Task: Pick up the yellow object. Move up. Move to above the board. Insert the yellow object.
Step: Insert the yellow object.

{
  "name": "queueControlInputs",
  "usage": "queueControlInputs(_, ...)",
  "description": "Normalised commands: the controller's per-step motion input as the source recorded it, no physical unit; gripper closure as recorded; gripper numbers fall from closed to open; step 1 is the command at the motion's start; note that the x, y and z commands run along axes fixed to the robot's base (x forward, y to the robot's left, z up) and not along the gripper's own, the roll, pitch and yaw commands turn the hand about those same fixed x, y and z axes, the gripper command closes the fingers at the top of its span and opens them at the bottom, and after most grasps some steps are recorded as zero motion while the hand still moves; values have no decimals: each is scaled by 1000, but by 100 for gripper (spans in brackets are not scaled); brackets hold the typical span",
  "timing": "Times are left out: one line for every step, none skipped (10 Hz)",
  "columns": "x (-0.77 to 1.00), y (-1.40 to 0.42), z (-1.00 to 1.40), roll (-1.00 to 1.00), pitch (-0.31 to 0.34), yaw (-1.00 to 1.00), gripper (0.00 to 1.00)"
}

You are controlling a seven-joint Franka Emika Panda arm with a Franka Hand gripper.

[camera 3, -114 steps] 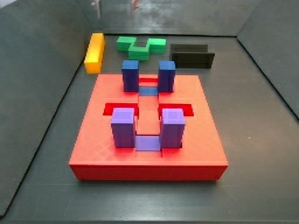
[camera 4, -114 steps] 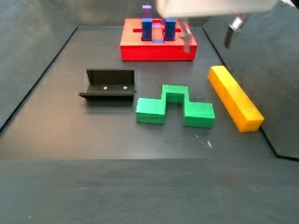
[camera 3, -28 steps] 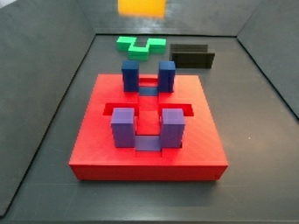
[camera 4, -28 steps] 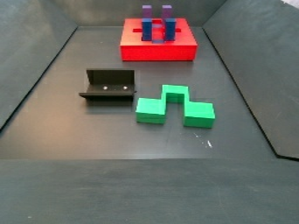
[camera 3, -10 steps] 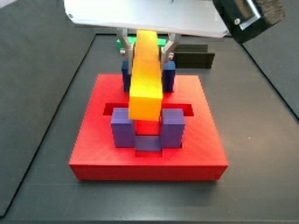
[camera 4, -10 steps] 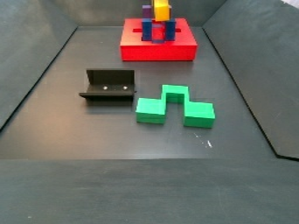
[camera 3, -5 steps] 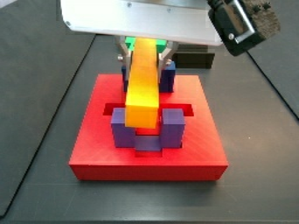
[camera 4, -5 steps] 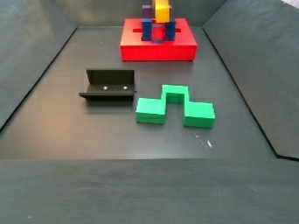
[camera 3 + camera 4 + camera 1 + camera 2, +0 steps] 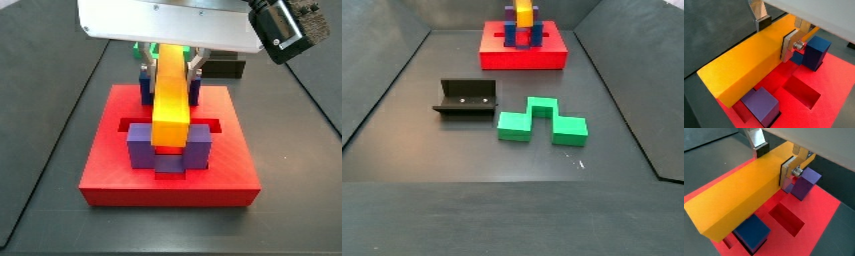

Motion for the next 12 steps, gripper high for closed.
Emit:
queueControlInputs(0, 0, -86, 1, 0, 0, 100)
queueControlInputs(0, 0, -131, 29, 0, 54, 100)
queueControlInputs(29, 0, -97, 39, 0, 123, 100)
queueControlInputs(51, 0, -37, 3, 0, 117, 100)
queueControlInputs(0, 0, 0, 0, 0, 37, 100)
queueControlInputs(0, 0, -37, 0, 0, 0, 100)
queueControlInputs(143, 0, -217, 0, 0, 0, 100)
queueControlInputs(343, 0, -309, 0, 0, 43, 100)
queueControlInputs(334, 69, -226, 0, 0, 97, 100)
queueControlInputs(197, 51, -117, 0, 0, 97, 100)
queueControlInputs(94, 6, -63, 0, 0, 69, 100)
queueControlInputs(0, 0, -83, 0, 0, 0, 100)
